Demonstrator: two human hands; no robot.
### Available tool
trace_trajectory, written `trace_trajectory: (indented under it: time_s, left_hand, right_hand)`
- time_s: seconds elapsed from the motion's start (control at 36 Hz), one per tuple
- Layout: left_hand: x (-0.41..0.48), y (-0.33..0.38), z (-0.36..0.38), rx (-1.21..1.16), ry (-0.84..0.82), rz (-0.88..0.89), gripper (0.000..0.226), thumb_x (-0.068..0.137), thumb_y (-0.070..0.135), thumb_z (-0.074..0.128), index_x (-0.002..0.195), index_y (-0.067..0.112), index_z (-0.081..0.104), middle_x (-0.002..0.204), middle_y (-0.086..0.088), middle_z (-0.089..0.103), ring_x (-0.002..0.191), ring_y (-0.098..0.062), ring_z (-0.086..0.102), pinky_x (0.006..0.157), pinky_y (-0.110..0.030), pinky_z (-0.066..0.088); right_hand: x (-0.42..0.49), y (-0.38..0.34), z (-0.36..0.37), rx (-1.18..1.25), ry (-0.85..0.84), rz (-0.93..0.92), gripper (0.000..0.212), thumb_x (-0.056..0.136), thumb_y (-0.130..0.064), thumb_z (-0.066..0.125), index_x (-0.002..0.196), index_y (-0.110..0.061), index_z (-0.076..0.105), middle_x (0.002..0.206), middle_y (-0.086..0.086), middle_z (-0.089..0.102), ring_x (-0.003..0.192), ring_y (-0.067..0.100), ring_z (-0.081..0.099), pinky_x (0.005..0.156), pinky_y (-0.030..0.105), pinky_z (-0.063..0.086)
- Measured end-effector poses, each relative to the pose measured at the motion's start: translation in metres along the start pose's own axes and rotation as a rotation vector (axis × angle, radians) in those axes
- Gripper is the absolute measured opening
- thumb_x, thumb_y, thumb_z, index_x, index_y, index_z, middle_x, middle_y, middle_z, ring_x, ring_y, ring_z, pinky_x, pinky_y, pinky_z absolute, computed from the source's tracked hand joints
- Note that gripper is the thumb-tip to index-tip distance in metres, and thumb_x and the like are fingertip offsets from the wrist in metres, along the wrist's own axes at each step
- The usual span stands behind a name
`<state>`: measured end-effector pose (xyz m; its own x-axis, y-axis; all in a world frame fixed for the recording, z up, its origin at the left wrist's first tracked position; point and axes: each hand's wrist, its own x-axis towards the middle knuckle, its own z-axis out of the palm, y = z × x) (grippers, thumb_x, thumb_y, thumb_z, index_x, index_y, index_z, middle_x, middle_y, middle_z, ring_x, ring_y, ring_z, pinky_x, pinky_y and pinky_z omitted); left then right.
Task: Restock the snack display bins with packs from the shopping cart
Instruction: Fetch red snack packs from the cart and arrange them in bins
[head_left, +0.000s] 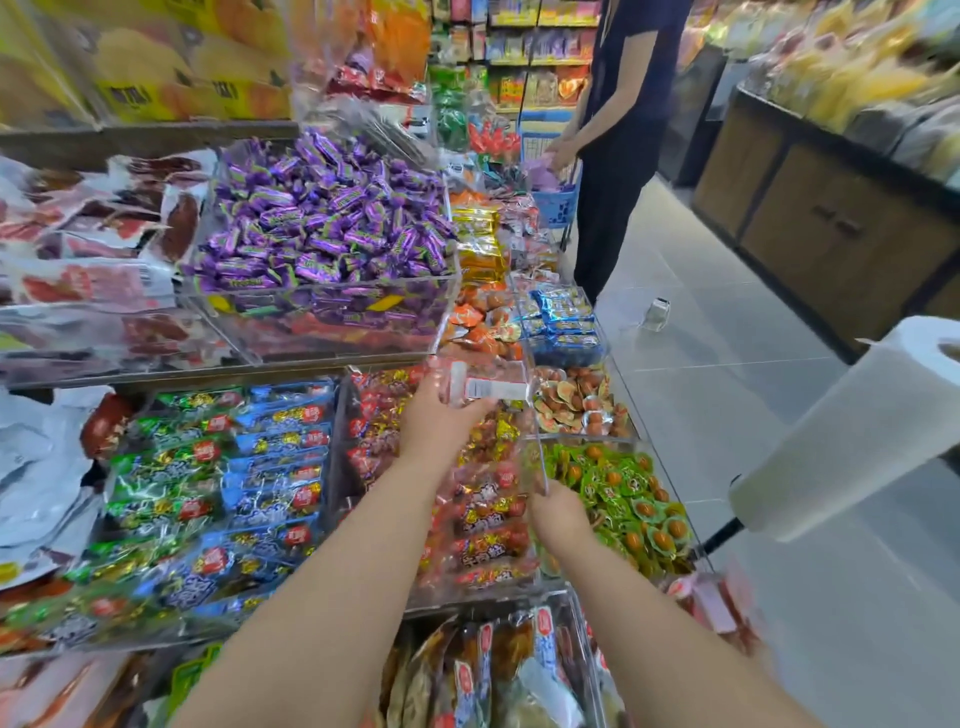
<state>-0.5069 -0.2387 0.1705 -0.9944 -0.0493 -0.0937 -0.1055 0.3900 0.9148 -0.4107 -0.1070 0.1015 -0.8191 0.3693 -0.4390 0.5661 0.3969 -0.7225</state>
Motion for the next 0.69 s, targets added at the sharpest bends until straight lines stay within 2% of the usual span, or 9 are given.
trace_trajectory:
  time_s: [0.11, 0.17, 0.22, 0.28, 0.33, 0.42, 0.5, 0.58, 0.69]
  left_hand:
    - [0.018, -0.001, 0.011, 0.108, 0.042, 0.045, 0.070, 0.068, 0.050, 0.079, 0.126, 0.022, 0.052, 0.097, 0.015, 0.055, 0.092, -0.018, 0.057, 0.066, -0.025, 0.039]
    - [0.026, -0.001, 0.013, 0.205, 0.029, 0.071, 0.073, 0.069, 0.049, 0.080, 0.130, 0.024, 0.046, 0.102, 0.012, 0.059, 0.102, -0.026, 0.061, 0.068, -0.027, 0.042]
    - [0.030, -0.003, 0.014, 0.285, -0.034, 0.087, 0.096, 0.069, 0.043, 0.083, 0.145, 0.029, 0.025, 0.132, 0.001, 0.058, 0.116, -0.028, 0.059, 0.087, -0.035, 0.049]
    - [0.028, -0.004, 0.016, 0.447, -0.070, 0.137, 0.120, 0.068, 0.038, 0.085, 0.148, 0.035, -0.004, 0.136, -0.004, 0.057, 0.112, -0.030, 0.061, 0.081, -0.036, 0.051]
    - [0.023, -0.007, 0.020, 0.537, -0.108, 0.187, 0.128, 0.065, 0.041, 0.086, 0.145, 0.040, -0.014, 0.134, -0.006, 0.058, 0.107, -0.032, 0.063, 0.073, -0.033, 0.046]
    - [0.022, -0.009, 0.025, 0.364, -0.174, 0.124, 0.103, 0.069, 0.060, 0.075, 0.148, 0.032, 0.015, 0.142, -0.003, 0.051, 0.116, -0.028, 0.057, 0.082, -0.032, 0.041]
    - [0.027, -0.005, 0.023, 0.118, -0.161, 0.027, 0.058, 0.088, 0.053, 0.058, 0.137, 0.024, 0.048, 0.132, 0.001, 0.056, 0.108, -0.016, 0.053, 0.084, -0.026, 0.034]
    - [0.029, 0.004, 0.016, -0.080, -0.130, -0.049, 0.046, 0.096, 0.040, 0.052, 0.137, 0.020, 0.052, 0.116, 0.010, 0.053, 0.111, -0.012, 0.050, 0.087, -0.026, 0.034]
    - [0.027, 0.025, 0.000, -0.239, 0.011, -0.086, 0.035, 0.097, 0.037, 0.050, 0.123, 0.016, 0.061, 0.090, 0.013, 0.056, 0.085, -0.008, 0.055, 0.081, -0.029, 0.036]
  right_hand:
    - [0.002, 0.002, 0.001, -0.032, 0.012, -0.031, 0.021, 0.098, -0.025, 0.037, 0.087, -0.017, 0.054, 0.070, -0.004, 0.055, 0.066, 0.014, 0.055, 0.056, 0.024, 0.042]
    - [0.004, 0.004, 0.002, -0.046, 0.016, -0.036, 0.025, 0.098, -0.026, 0.038, 0.079, -0.017, 0.052, 0.070, -0.004, 0.055, 0.068, 0.016, 0.056, 0.058, 0.026, 0.043]
    - [0.004, 0.005, 0.003, -0.053, 0.021, -0.034, 0.027, 0.097, -0.025, 0.038, 0.074, -0.021, 0.051, 0.069, -0.004, 0.057, 0.064, 0.013, 0.055, 0.053, 0.023, 0.041]
    - [0.005, 0.005, 0.003, -0.074, 0.029, -0.040, 0.026, 0.095, -0.022, 0.038, 0.073, -0.022, 0.051, 0.070, -0.003, 0.058, 0.063, 0.011, 0.054, 0.050, 0.022, 0.038]
    - [0.004, 0.005, 0.002, -0.095, 0.031, -0.041, 0.023, 0.095, -0.019, 0.038, 0.077, -0.019, 0.054, 0.074, 0.000, 0.060, 0.066, 0.015, 0.056, 0.052, 0.023, 0.039]
    - [0.004, 0.004, 0.002, -0.096, 0.031, -0.041, 0.021, 0.093, -0.016, 0.039, 0.080, -0.017, 0.055, 0.079, 0.004, 0.062, 0.071, 0.020, 0.058, 0.057, 0.026, 0.041]
    - [0.003, 0.003, 0.002, -0.105, 0.037, -0.048, 0.021, 0.092, -0.012, 0.039, 0.078, -0.017, 0.054, 0.079, 0.006, 0.062, 0.069, 0.021, 0.057, 0.056, 0.026, 0.042]
    - [0.000, 0.002, 0.002, -0.023, 0.017, -0.028, 0.023, 0.089, -0.011, 0.039, 0.077, -0.023, 0.053, 0.078, 0.004, 0.064, 0.065, 0.018, 0.055, 0.061, 0.031, 0.048]
    - [-0.004, -0.001, 0.002, 0.019, 0.005, -0.002, 0.022, 0.092, -0.013, 0.038, 0.096, -0.021, 0.058, 0.078, 0.000, 0.064, 0.065, 0.017, 0.057, 0.065, 0.035, 0.053]
